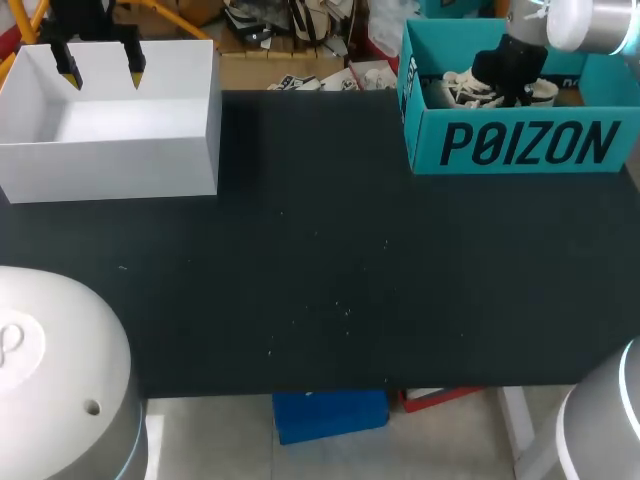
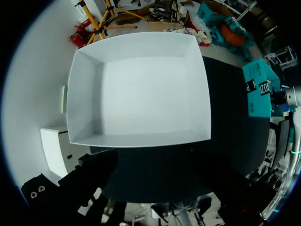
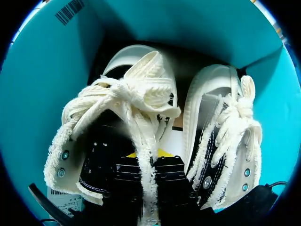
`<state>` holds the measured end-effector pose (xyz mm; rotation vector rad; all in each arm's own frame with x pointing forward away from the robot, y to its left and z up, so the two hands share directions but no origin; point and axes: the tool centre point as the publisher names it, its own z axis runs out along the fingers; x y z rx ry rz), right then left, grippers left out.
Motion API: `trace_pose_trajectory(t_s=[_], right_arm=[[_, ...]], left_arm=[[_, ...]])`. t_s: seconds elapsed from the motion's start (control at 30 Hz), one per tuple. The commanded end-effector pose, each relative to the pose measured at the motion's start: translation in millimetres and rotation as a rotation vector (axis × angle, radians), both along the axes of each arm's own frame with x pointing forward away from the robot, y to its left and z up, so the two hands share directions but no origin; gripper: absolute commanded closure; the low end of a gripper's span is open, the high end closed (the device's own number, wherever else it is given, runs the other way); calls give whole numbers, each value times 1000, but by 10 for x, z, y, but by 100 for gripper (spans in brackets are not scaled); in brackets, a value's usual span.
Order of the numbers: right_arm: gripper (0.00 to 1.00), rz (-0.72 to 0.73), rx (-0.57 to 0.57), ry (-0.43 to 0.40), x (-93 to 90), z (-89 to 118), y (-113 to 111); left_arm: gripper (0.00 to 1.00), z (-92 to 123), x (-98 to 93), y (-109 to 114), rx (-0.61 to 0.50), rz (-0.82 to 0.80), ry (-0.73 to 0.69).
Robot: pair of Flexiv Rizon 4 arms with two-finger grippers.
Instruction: Take the shoe out of the shoebox, open the shoe tongue, remove and reinsert the insole, then place the shoe into the shoebox
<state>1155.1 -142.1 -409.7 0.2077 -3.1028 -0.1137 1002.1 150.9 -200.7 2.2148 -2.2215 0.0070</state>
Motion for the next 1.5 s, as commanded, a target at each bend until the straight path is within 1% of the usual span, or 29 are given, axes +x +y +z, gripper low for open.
trace_pose_trajectory(t_s=[0.03,0.27,0.63,0.87,1.03,1.17,1.3,1.43,1.5], right_arm=[[100,2,-6,11,-21,-8,5],[100,21,-20,10,-55,261,-19],[100,-1,-67,-32,-55,864,-147],[100,-18,-98,-57,-103,1264,-250],[100,-15,-116,-66,-164,1496,-256],[100,-22,-141,-67,-241,1690,-213],[100,-49,-166,-85,-313,1933,-108],[100,-84,-196,-101,-427,2135,75],[100,-99,-205,-107,-499,2221,204]], left_arm=[[0,5,-5,-6,4,2,2],[0,5,-5,-6,4,2,2],[0,5,-5,-6,4,2,2],[0,5,-5,-6,4,2,2],[0,5,-5,-6,4,2,2],[0,5,-5,-6,4,2,2],[0,5,-5,-6,4,2,2],[0,5,-5,-6,4,2,2],[0,5,-5,-6,4,2,2]])
